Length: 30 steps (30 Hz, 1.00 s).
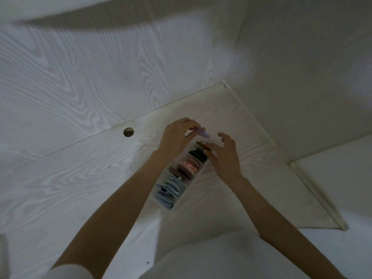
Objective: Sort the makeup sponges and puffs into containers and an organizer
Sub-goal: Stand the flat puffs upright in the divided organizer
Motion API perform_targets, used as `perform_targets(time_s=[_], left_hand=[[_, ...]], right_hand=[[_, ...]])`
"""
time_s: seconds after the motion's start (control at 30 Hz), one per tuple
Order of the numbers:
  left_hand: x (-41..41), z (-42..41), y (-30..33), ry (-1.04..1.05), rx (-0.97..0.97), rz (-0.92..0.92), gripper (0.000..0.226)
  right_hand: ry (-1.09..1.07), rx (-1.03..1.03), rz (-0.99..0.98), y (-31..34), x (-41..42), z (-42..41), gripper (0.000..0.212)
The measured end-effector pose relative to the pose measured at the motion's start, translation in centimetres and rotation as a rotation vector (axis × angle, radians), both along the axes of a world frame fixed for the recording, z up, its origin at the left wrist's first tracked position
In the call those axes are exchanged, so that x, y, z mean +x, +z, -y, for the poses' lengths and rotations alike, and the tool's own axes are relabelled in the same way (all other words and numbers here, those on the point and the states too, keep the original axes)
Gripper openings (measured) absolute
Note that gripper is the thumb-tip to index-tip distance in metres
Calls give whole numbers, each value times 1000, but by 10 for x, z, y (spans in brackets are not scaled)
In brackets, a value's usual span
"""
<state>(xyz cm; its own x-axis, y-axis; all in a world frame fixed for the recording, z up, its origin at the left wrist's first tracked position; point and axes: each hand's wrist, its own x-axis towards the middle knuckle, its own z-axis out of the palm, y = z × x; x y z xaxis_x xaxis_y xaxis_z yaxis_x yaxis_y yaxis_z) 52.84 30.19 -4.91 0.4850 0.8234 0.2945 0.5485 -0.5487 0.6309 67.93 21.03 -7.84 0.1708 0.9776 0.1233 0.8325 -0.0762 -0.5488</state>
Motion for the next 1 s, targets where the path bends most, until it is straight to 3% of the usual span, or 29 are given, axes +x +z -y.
perform_targets(time_s=[0.2,0.37,0.53,0.67,0.83,1.0], left_hand=[[6,-5,-9,-106,-6,-187,14],[14,-5,-10,-241,84,-301,37],[13,-3,-18,-295,191,-440,26],[7,4,-20,-263,129,-391,23],[-6,15,-28,-246,153,-358,32],[-32,26,-22,22,41,-144,28]], right_hand=[[5,1,-13,1,1,2,18],[-32,26,54,2,2,4,20],[-57,41,39,5,3,6,30],[-23,71,27,5,8,7,22],[64,89,166,3,17,8,28],[71,49,98,6,21,6,11]])
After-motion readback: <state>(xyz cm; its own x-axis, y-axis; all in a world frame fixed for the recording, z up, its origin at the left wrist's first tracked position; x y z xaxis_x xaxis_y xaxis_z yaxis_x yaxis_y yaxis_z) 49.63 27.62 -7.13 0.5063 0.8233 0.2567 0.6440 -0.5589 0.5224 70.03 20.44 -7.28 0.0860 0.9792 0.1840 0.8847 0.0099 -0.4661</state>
